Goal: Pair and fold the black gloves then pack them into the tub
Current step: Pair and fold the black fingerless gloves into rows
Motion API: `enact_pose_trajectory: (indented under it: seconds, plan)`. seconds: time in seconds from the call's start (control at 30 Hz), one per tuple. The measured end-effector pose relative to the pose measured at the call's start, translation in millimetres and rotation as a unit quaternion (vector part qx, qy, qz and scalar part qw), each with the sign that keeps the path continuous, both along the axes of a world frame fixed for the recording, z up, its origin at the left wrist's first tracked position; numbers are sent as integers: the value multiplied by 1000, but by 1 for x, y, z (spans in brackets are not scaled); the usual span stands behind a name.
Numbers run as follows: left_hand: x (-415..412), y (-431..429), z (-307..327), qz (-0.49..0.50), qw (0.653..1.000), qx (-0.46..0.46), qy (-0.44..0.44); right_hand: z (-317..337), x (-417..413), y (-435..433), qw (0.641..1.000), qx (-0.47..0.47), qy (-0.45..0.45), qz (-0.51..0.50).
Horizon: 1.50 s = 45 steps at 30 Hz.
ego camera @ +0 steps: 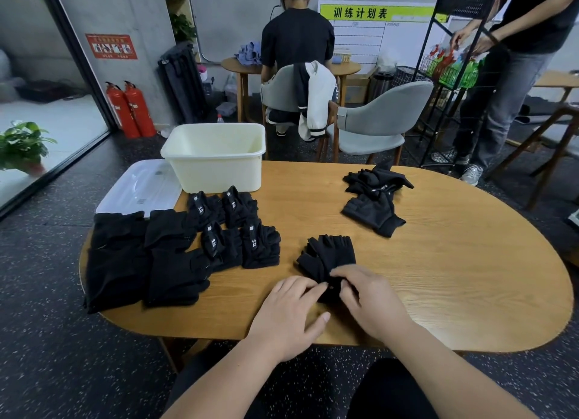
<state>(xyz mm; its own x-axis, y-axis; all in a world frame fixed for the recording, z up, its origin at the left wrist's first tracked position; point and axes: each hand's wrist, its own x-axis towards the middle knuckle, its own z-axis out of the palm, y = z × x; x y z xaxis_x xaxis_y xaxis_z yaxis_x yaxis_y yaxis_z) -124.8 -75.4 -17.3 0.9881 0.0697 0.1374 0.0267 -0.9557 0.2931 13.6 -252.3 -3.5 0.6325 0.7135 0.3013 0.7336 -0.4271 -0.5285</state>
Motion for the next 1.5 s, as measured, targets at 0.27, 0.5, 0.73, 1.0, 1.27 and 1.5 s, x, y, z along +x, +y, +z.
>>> enact_pose_trajectory:
  seconds: [0.27, 0.5, 0.73, 1.0, 1.27, 1.5]
  plan:
    - [0, 0, 2, 6, 1000, -1, 0, 22, 35, 52, 960, -277, 20, 30]
    - [1, 2, 3, 20, 999, -48, -6, 5, 33, 71, 949, -312, -42, 28]
    - [-1, 1, 3, 42, 995, -75, -43, -7, 34, 71, 944, -327, -34, 4]
    - [0, 2, -2, 53, 996, -69, -19, -10, 17, 63, 944, -326, -26, -37]
    - [1, -3, 4, 38, 999, -35, -15, -15, 2, 46, 967, -248, 7, -51]
    - [5, -2, 0, 28, 999, 25, 9, -24, 5, -1, 996, -27, -71, -50]
